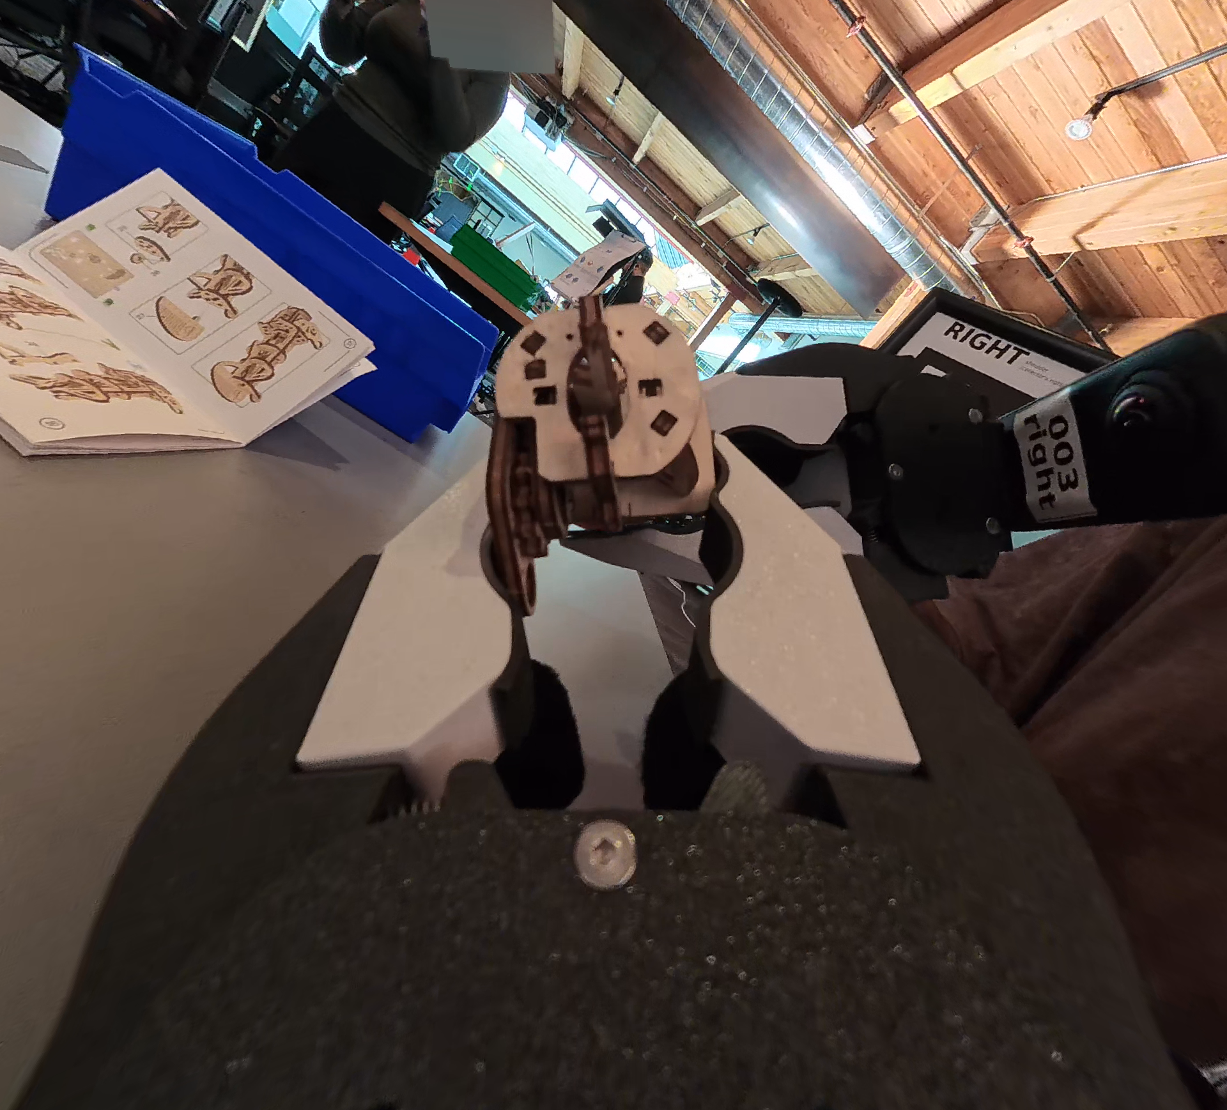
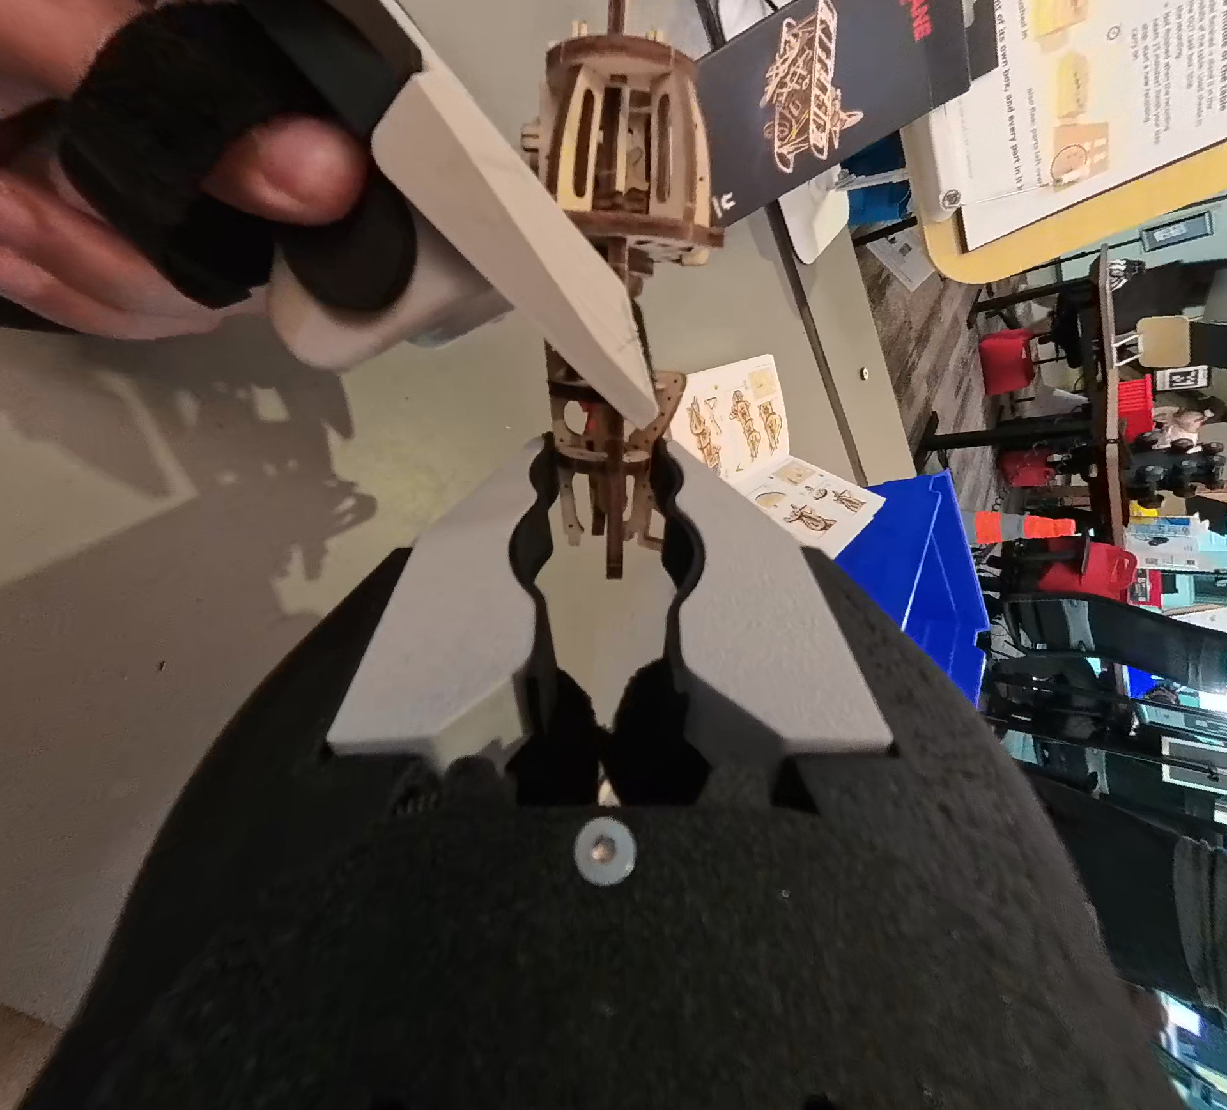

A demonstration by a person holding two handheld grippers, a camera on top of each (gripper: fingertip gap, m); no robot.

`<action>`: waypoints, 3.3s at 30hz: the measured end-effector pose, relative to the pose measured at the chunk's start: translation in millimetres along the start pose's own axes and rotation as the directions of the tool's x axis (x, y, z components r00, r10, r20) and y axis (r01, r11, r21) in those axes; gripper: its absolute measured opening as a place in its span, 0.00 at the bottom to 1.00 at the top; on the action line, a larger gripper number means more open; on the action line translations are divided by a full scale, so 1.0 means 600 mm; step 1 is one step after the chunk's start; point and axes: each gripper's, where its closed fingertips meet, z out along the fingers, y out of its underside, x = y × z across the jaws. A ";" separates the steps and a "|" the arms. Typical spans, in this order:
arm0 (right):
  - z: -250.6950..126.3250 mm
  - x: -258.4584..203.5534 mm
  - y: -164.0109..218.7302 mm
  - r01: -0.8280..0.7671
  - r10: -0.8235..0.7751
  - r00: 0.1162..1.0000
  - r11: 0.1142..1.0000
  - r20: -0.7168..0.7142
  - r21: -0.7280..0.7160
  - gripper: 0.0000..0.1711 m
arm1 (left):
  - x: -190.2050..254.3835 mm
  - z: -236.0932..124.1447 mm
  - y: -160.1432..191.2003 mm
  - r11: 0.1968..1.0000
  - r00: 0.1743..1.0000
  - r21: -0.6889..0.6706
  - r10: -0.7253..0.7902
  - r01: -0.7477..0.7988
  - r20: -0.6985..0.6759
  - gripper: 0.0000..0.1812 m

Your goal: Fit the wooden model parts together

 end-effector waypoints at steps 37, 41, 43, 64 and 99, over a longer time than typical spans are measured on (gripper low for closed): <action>-0.006 -0.011 -0.032 -0.086 0.088 0.996 0.994 -0.027 0.070 0.30 | 0.018 -0.001 0.000 0.998 0.997 -0.042 0.054 -0.056 -0.060 0.27; -0.007 -0.001 -0.031 -0.074 0.079 0.994 0.995 -0.070 0.073 0.22 | 0.019 0.000 0.002 0.998 0.997 -0.040 0.053 -0.055 -0.058 0.27; -0.007 0.000 -0.032 -0.077 0.083 0.993 0.994 -0.080 0.074 0.21 | 0.019 0.000 0.001 0.998 0.997 -0.036 0.048 -0.050 -0.057 0.27; -0.019 -0.017 -0.045 -0.155 0.152 0.988 0.976 0.032 0.156 0.28 | 0.017 -0.005 -0.002 0.980 0.982 -0.071 0.185 -0.186 -0.025 0.27; 0.047 0.007 0.293 -0.737 0.718 0.669 0.675 0.194 0.045 0.23 | -0.054 -0.029 -0.021 0.820 0.800 -0.186 0.570 -0.541 0.185 0.28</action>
